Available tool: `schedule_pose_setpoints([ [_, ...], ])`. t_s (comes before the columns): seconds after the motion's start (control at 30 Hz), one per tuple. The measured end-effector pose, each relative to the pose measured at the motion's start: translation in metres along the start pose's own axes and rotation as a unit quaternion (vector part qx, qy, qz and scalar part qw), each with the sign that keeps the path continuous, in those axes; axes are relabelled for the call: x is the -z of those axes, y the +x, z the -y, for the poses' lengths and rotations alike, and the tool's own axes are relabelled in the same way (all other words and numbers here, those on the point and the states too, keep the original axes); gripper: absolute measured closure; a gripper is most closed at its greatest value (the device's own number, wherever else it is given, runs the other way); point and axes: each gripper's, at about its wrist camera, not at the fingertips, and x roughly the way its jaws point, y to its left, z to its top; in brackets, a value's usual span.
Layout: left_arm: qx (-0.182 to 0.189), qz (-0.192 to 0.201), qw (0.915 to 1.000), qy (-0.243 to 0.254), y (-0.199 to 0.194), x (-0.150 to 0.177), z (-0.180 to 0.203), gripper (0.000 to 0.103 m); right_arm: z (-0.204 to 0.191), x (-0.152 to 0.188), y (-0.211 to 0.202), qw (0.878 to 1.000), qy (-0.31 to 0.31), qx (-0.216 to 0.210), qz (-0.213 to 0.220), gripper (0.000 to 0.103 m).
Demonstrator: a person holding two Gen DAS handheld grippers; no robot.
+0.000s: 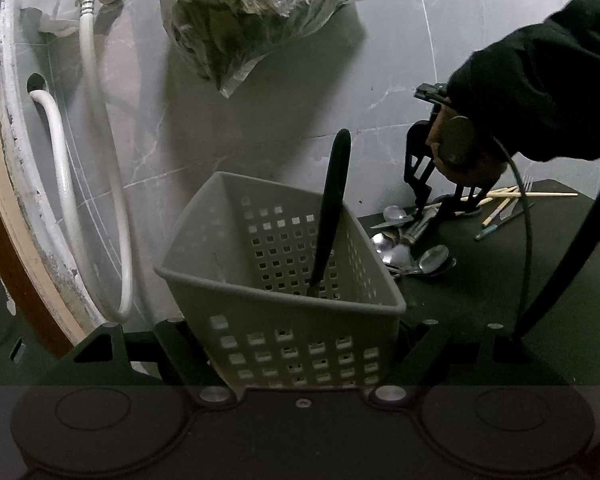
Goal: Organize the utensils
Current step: 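Grasp the steel cylindrical utensil from the pile with the right tool, then lift the steel utensil and lower it into the basket, opening the right tool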
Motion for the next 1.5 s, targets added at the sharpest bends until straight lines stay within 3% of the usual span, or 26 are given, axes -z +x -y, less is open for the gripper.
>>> schedule_pose_setpoints([
  [0.17, 0.000, 0.003, 1.0000, 0.000, 0.000, 0.001, -0.001, 0.022, 0.025, 0.014, -0.012, 0.999, 0.014, -0.042, -0.001, 0.084],
  [0.33, 0.003, 0.003, 1.0000, 0.001, 0.000, 0.001, -0.001, 0.022, 0.051, 0.029, -0.037, 0.991, 0.018, -0.129, 0.026, 0.084],
  [0.47, 0.004, 0.004, 1.0000, 0.000, 0.000, 0.001, -0.003, 0.022, 0.065, 0.044, -0.073, 0.979, -0.016, -0.190, 0.076, 0.084],
  [0.63, 0.005, 0.006, 1.0000, 0.000, 0.002, 0.001, -0.003, 0.022, 0.063, 0.054, -0.119, 0.959, -0.082, -0.227, 0.146, 0.084],
  [0.8, 0.007, 0.008, 0.9999, 0.000, 0.003, 0.002, -0.004, 0.022, 0.058, 0.074, -0.163, 0.925, -0.165, -0.263, 0.219, 0.084],
  [0.97, 0.007, 0.008, 0.9999, 0.000, 0.004, 0.002, -0.004, 0.022, 0.048, 0.098, -0.213, 0.883, -0.246, -0.317, 0.244, 0.084],
  [1.17, 0.007, 0.008, 0.9999, 0.000, 0.004, 0.002, -0.004, 0.022, 0.031, 0.133, -0.253, 0.824, -0.324, -0.401, 0.234, 0.084],
  [1.27, 0.006, 0.008, 0.9999, 0.000, 0.004, 0.002, -0.004, 0.022, 0.021, 0.152, -0.262, 0.800, -0.367, -0.420, 0.221, 0.084],
  [1.43, 0.006, 0.008, 0.9999, -0.001, 0.004, 0.002, -0.004, 0.022, 0.005, 0.183, -0.259, 0.770, -0.436, -0.424, 0.192, 0.084],
  [1.5, 0.006, 0.009, 0.9999, -0.001, 0.005, 0.001, -0.003, 0.022, 0.000, 0.193, -0.252, 0.764, -0.457, -0.419, 0.179, 0.084],
])
